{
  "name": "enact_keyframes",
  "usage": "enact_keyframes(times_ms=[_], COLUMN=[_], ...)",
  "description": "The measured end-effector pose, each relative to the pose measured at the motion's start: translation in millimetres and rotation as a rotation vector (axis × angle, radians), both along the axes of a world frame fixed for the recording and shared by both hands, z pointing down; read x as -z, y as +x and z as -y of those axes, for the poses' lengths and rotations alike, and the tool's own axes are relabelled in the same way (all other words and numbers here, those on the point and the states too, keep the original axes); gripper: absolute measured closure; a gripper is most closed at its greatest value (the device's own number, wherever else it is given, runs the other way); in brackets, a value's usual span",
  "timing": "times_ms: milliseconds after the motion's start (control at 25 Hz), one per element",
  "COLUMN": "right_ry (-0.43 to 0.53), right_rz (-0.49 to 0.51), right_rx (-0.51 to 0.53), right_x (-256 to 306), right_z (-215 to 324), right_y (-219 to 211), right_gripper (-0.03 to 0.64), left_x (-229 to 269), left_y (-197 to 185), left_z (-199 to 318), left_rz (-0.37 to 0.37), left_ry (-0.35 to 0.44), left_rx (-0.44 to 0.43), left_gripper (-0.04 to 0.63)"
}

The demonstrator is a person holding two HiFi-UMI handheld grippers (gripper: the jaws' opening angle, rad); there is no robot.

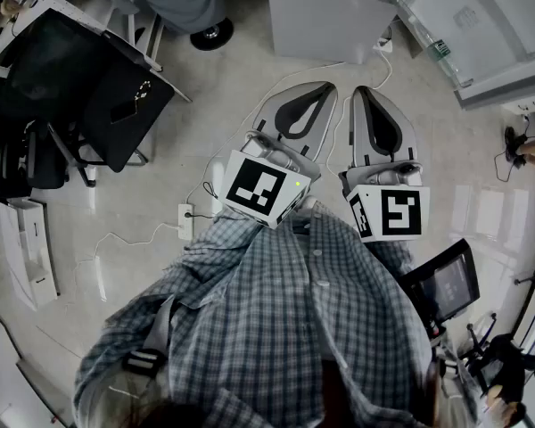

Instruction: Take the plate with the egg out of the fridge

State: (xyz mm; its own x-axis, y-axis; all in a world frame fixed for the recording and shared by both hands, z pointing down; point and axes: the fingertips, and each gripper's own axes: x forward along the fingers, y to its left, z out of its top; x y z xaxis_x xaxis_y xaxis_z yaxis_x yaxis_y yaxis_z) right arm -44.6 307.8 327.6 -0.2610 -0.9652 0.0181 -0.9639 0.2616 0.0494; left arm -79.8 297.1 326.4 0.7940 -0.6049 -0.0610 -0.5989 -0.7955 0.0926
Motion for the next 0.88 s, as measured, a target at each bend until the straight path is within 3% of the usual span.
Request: enact_keyframes(times_ms=[880], right_ry=[0.003], right_rz=[0.008], right_rx=[-0.053], right_x=[3], right_z=[-3], right_y=[-7], right_gripper=[0.612], left_x=[1], left_y=[-25], left_z=[2], left_rz=[-0.01], left_ry=[0.0], left_rx=[-0.001], left_gripper=[0.589])
